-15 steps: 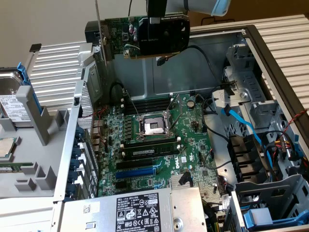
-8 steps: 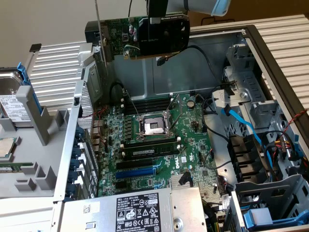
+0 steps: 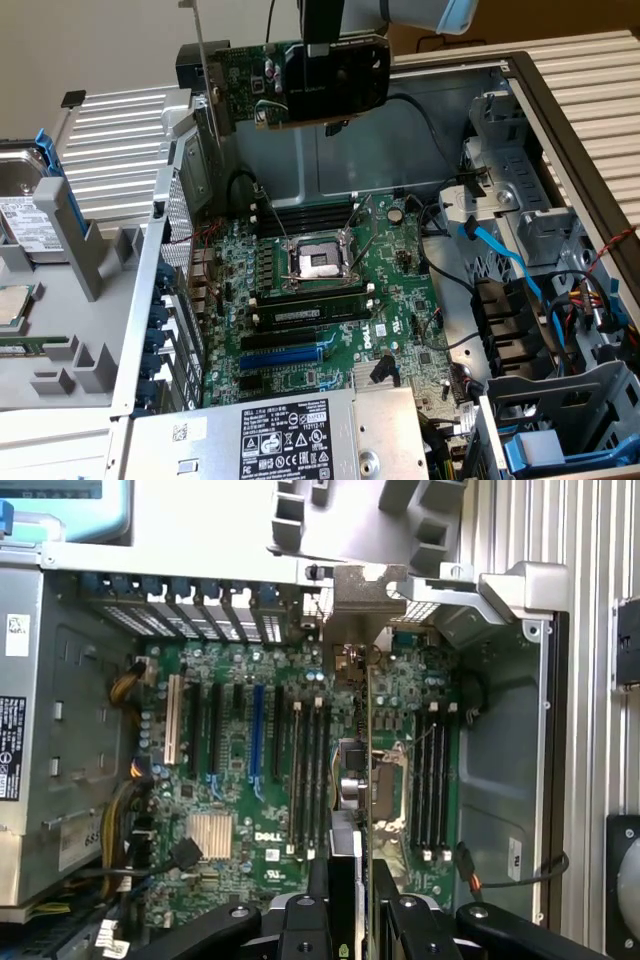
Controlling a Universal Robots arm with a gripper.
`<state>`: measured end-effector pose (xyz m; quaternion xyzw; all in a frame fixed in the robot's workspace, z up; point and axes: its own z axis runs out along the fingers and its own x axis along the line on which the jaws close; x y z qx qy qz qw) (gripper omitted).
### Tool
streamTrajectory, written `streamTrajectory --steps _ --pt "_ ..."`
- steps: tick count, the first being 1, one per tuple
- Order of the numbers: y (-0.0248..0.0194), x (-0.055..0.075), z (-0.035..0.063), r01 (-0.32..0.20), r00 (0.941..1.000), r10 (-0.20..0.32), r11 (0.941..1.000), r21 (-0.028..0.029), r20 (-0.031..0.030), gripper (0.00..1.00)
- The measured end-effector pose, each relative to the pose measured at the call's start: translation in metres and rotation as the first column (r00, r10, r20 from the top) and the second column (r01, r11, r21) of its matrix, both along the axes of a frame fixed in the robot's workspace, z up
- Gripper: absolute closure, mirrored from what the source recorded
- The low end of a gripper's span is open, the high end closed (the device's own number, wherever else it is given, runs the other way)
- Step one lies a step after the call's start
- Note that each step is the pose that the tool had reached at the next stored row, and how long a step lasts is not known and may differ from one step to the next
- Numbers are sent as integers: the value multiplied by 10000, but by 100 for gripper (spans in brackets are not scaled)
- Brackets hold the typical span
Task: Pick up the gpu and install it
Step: 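Insert the gpu into the slot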
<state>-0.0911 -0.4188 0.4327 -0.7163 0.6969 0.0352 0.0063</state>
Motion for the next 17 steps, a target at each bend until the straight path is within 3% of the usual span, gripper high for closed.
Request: streamTrajectory --steps 5,11,17 --pt "-17 -6 -17 -1 10000 1 10000 0 36 73" --pt "-93 -7 -21 -1 10000 1 10000 1 37 73" --pt "-135 -7 -45 0 10000 0 10000 1 37 73"
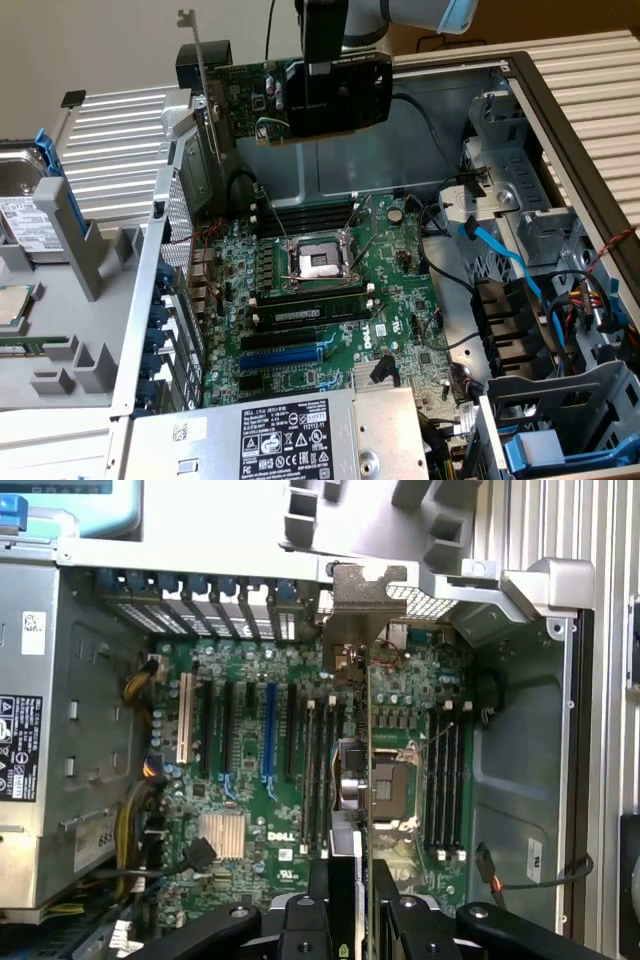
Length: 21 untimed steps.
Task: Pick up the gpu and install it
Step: 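Insert the gpu into the slot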
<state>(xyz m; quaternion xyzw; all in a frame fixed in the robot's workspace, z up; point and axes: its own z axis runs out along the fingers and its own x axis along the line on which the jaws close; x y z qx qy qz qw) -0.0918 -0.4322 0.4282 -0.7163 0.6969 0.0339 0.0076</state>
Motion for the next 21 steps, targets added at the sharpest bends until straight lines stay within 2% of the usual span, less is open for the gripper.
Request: streamTrajectory --steps 6,13,18,21 --pt "-21 0 -106 -2 10000 2 10000 -2 28 73" --pt "-111 -68 -149 -1 10000 1 10000 0 32 73" --pt "-116 -118 -215 97 9999 -97 10000 0 75 73" --pt "-125 -138 -231 144 9999 -144 9999 -5 79 73"
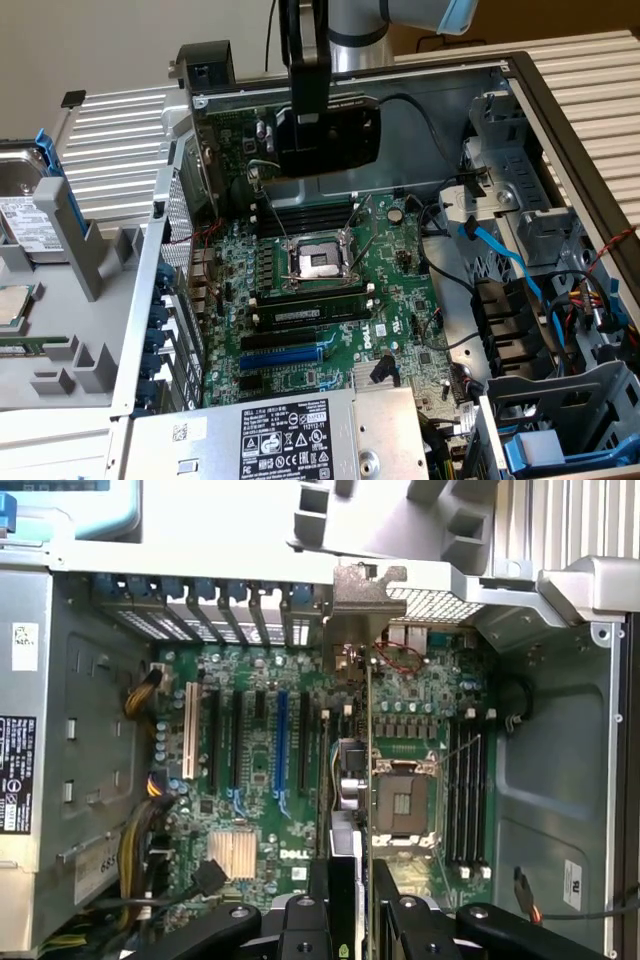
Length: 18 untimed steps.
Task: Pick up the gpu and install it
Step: 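Insert the gpu into the slot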
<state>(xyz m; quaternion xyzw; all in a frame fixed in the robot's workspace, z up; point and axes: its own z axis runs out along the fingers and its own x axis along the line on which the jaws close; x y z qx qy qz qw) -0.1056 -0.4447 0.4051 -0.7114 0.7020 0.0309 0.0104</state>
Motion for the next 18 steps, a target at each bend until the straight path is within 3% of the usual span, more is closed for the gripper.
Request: streamTrajectory --steps 5,18 --pt "0 -3 -28 495 9988 -495 9988 -35 18 73" --pt "-11 -105 -130 922 9957 -922 9957 -65 36 73"
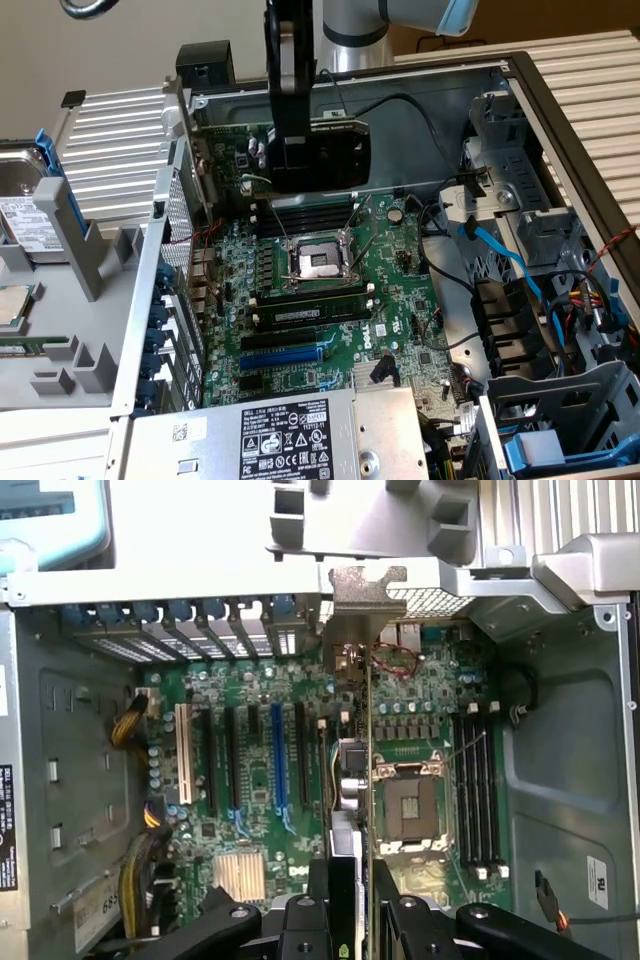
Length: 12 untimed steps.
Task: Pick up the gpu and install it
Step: 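Insert the gpu into the slot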
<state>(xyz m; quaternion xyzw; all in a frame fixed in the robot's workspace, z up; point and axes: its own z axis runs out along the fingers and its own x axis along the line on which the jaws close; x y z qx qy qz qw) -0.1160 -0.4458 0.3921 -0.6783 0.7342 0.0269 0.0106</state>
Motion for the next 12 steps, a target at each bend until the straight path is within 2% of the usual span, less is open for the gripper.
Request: streamTrajectory --steps 12 --pt "-60 -24 -54 -14 10000 14 10000 0 0 73"
